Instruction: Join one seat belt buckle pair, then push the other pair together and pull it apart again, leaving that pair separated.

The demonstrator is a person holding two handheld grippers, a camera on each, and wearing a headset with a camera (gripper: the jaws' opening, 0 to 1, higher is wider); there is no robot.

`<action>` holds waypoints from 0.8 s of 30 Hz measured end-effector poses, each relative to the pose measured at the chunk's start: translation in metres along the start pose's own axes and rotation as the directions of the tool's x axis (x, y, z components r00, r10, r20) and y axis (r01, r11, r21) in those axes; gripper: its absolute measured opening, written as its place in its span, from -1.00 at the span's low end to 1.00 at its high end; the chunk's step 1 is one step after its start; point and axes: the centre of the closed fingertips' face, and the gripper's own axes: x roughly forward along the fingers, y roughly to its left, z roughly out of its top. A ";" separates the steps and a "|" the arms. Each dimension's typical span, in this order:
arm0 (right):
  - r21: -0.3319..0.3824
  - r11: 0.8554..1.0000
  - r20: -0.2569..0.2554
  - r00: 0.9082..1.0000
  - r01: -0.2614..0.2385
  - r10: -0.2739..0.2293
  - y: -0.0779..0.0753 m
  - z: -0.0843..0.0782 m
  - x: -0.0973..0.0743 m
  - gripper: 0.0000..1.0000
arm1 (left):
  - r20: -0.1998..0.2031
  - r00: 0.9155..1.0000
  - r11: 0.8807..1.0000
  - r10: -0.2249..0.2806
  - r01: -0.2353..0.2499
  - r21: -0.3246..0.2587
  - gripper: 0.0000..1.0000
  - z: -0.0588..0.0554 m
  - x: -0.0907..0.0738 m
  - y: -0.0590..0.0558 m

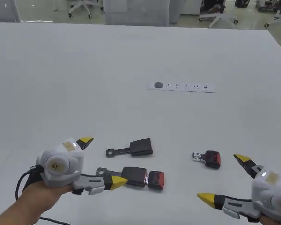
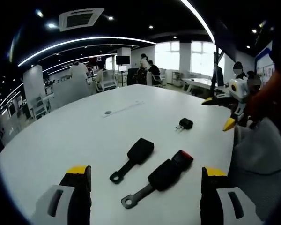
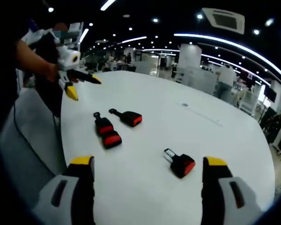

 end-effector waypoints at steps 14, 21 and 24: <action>0.062 0.998 0.014 1.000 0.025 -0.026 0.015 -0.010 -0.026 1.00 | 0.022 0.999 0.997 -0.039 0.040 -0.073 1.00 -0.017 -0.025 -0.021; 0.064 0.998 0.003 1.000 0.020 -0.021 0.014 -0.012 -0.023 1.00 | 0.034 0.997 0.996 -0.062 0.064 -0.056 1.00 -0.016 -0.025 -0.025; 0.088 0.996 0.041 0.999 0.032 -0.035 0.011 -0.003 -0.024 1.00 | 0.040 0.997 0.996 -0.059 0.061 -0.061 1.00 -0.013 -0.027 -0.025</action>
